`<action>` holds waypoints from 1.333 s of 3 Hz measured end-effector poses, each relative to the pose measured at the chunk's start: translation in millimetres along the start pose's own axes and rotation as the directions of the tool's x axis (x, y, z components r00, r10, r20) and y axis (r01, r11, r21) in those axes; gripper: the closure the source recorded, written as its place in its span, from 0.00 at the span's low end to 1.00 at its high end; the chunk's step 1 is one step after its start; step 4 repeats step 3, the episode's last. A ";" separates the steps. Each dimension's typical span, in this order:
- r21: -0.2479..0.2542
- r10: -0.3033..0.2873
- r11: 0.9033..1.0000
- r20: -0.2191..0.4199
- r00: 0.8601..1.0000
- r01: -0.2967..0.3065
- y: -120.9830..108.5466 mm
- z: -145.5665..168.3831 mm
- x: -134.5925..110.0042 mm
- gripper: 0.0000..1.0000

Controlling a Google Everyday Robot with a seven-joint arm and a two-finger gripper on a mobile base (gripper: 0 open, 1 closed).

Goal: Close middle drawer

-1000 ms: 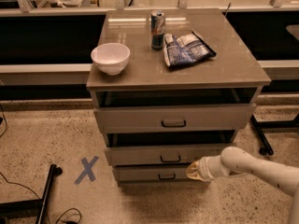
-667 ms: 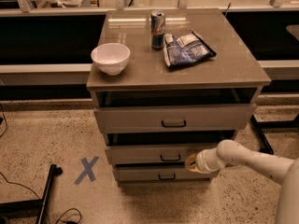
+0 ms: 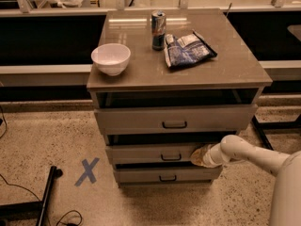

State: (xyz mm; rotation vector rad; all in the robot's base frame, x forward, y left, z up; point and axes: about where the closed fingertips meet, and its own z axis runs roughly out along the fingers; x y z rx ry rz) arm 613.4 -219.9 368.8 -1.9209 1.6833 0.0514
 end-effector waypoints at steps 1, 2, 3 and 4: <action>0.005 0.000 1.000 0.000 1.000 0.000 -1.4 -0.3 7.6 1.00; 0.007 0.021 1.000 0.054 0.998 -0.022 26.4 -6.5 6.8 1.00; 0.012 0.116 0.993 0.123 0.986 -0.118 75.4 -32.4 1.1 1.00; 0.012 0.116 0.993 0.123 0.986 -0.118 75.4 -32.4 1.1 1.00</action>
Offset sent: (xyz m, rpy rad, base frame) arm -0.0657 -0.0296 -0.0083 0.1384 0.0011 -0.0193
